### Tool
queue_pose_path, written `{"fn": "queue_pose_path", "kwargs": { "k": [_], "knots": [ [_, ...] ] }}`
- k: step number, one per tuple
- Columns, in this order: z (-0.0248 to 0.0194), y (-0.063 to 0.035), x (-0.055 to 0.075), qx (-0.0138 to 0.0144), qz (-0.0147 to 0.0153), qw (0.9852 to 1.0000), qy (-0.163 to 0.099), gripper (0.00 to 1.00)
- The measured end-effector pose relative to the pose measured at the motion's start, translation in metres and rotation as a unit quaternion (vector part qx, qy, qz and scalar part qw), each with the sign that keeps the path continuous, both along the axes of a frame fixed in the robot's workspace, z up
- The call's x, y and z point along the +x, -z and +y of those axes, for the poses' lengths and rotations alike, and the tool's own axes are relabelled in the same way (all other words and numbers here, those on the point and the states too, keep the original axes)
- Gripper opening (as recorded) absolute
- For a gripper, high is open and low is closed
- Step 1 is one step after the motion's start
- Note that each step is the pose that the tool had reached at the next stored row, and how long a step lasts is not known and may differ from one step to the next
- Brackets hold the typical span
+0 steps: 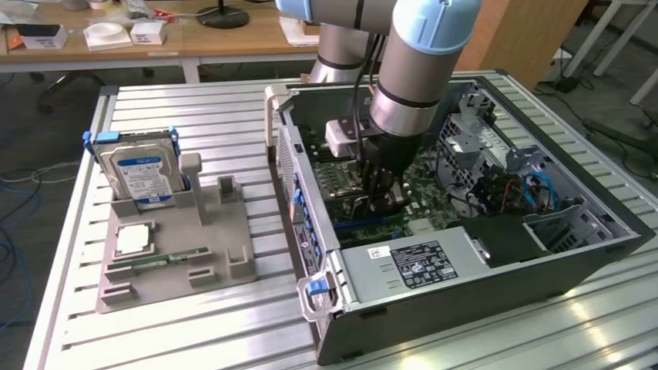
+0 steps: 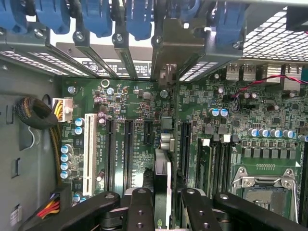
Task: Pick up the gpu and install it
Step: 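Insert the gpu into the slot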
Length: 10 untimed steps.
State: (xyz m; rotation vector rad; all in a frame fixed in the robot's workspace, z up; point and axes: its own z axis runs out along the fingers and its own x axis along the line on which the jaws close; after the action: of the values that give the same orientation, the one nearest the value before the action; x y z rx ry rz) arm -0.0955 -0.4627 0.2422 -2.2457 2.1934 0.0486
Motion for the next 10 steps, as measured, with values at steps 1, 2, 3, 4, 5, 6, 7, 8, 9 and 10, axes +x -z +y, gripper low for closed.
{"fn": "queue_pose_path", "kwargs": {
  "k": [1, 2, 3, 4, 5, 6, 7, 8, 9, 10],
  "knots": [
    [0.0000, 0.0003, -0.0003, 0.0000, 0.0001, 1.0000, 0.000, 0.27],
    [0.0000, 0.0005, -0.0004, 0.0000, 0.0001, 1.0000, 0.000, 0.27],
    [0.0000, 0.0006, -0.0006, -0.0001, 0.0001, 1.0000, 0.000, 0.27],
    [0.0000, 0.0007, -0.0005, 0.0000, 0.0001, 1.0000, 0.000, 0.27],
    [0.0000, 0.0008, -0.0006, 0.0000, 0.0001, 1.0000, 0.000, 0.27],
    [0.0000, 0.0010, -0.0008, 0.0001, 0.0000, 1.0000, 0.000, 0.27],
    [0.0001, 0.0017, -0.0011, 0.0002, -0.0001, 1.0000, 0.000, 0.27],
    [0.0001, 0.0023, -0.0013, 0.0002, -0.0001, 1.0000, 0.000, 0.27],
    [0.0000, 0.0025, -0.0014, 0.0001, 0.0000, 1.0000, 0.000, 0.27],
    [0.0000, 0.0025, -0.0014, 0.0000, 0.0000, 1.0000, 0.000, 0.27]
  ]
}}
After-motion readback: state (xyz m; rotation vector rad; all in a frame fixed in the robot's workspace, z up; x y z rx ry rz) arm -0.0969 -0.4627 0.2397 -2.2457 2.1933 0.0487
